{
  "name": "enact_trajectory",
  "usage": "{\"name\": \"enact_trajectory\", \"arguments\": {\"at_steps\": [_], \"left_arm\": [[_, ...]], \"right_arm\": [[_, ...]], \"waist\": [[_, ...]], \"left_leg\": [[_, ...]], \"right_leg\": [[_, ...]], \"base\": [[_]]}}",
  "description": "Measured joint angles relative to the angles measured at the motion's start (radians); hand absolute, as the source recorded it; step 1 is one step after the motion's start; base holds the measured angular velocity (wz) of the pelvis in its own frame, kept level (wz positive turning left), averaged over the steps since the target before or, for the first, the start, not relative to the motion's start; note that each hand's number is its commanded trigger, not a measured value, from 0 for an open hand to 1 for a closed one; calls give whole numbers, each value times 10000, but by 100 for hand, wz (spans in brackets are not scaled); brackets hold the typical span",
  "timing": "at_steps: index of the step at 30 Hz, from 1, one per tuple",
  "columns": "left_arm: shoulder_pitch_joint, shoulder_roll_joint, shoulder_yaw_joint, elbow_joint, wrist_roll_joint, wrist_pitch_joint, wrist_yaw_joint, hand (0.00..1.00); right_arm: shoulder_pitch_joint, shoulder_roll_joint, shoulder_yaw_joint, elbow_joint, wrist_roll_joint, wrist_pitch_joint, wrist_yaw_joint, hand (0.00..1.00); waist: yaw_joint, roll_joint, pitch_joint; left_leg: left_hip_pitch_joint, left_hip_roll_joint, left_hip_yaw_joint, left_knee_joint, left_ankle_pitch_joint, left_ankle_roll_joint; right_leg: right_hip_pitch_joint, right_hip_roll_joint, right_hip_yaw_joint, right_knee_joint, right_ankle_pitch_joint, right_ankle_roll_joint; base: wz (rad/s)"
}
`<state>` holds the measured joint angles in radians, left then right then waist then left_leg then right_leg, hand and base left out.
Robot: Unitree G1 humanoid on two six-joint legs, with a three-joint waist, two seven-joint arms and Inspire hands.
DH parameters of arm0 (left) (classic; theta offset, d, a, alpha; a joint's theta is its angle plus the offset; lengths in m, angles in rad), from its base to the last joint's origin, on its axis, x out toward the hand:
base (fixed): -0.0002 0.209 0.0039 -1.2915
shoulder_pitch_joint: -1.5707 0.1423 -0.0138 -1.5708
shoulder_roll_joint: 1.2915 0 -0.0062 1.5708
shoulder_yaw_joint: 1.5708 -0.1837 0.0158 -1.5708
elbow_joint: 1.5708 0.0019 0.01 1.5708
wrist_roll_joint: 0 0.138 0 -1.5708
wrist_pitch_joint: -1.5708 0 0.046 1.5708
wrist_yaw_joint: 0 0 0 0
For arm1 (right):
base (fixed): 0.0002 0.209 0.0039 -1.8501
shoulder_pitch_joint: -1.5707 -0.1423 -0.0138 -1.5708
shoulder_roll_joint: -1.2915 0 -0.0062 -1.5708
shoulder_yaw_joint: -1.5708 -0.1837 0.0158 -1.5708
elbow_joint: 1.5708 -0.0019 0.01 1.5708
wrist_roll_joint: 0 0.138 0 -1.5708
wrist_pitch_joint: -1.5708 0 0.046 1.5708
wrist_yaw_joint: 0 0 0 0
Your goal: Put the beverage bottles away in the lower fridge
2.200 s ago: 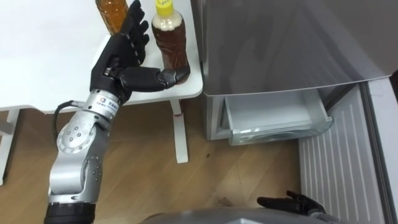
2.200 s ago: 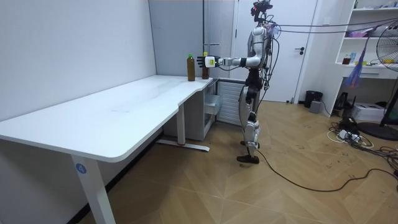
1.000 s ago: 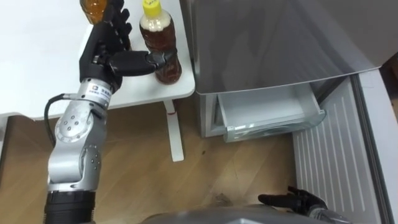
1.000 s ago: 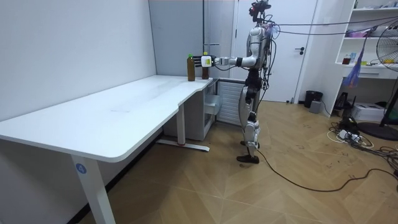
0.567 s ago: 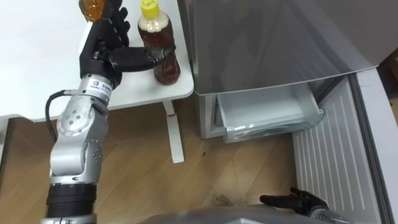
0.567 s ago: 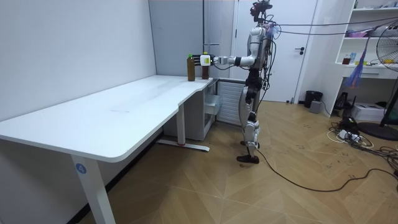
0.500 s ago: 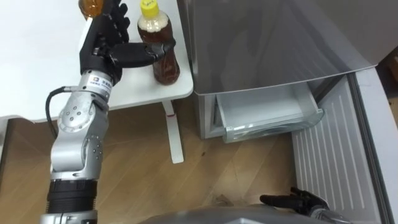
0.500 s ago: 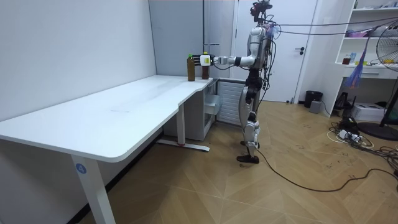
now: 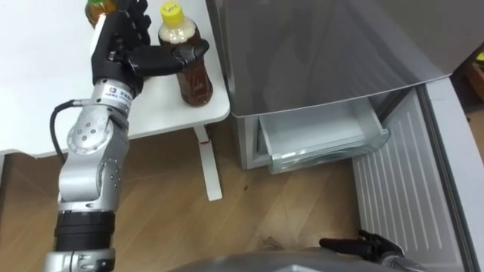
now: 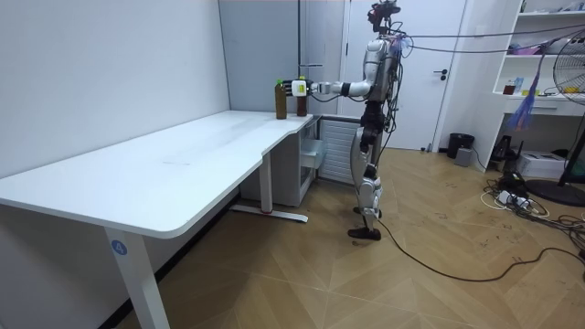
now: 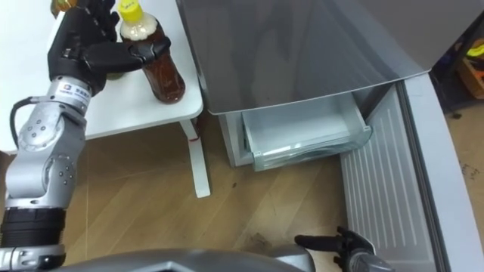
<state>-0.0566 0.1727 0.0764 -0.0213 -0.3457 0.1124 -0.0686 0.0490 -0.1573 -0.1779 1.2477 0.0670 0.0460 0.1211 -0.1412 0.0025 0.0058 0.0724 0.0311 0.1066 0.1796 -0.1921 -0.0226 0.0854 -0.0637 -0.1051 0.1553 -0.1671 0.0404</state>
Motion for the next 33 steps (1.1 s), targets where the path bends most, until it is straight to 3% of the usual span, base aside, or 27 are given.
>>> {"name": "enact_trajectory", "arguments": {"at_steps": [10, 23, 24, 25, 27, 28, 33], "left_arm": [[-3, 7, -10, 276, -150, -2, -17, 0], [-192, 10, -208, 1032, -164, -3, -304, 0], [-194, 10, -209, 1032, -164, -3, -312, 33], [-203, 10, -209, 1031, -163, -3, -317, 58], [-258, 10, -210, 1118, -162, -3, -360, 95], [-298, 10, -210, 1177, -161, -3, -381, 100], [-375, 10, -235, 1291, -167, -3, -484, 100]], "right_arm": [[-29, -214, 55, 375, -6, 20, -144, 0], [145, -303, 519, 483, -744, 422, -339, 0], [155, -306, 588, 482, -743, 423, -345, 0], [172, -309, 683, 478, -743, 426, -351, 0], [183, -320, 774, 477, -784, 442, -368, 0], [184, -321, 774, 477, -789, 450, -373, 0], [197, -344, 800, 481, -1072, 602, -360, 0]], "waist": [[-176, 72, 33], [-185, 85, 35], [-183, 84, 36], [-182, 81, 38], [-171, 100, 64], [-166, 107, 68], [-178, 126, 66]], "left_leg": [[42, 20, 31, -114, -19, 23], [65, 43, 280, -113, -18, 24], [65, 46, 298, -114, -18, 23], [63, 50, 308, -116, -19, 24], [39, 52, 336, -127, -19, 23], [36, 52, 342, -128, -19, 23], [14, 57, 447, -111, -16, 26]], "right_leg": [[-39, 29, 39, 39, 2, 3], [-33, 28, 67, 58, 1, 3], [-35, 29, 73, 61, 1, 3], [-39, 32, 82, 70, 0, 4], [-56, 36, 119, 87, -6, 10], [-66, 36, 129, 97, -9, 13], [-184, 37, 209, 140, -10, 13]], "base": [[-1], [0], [0], [0], [-3], [-4], [-5]]}}
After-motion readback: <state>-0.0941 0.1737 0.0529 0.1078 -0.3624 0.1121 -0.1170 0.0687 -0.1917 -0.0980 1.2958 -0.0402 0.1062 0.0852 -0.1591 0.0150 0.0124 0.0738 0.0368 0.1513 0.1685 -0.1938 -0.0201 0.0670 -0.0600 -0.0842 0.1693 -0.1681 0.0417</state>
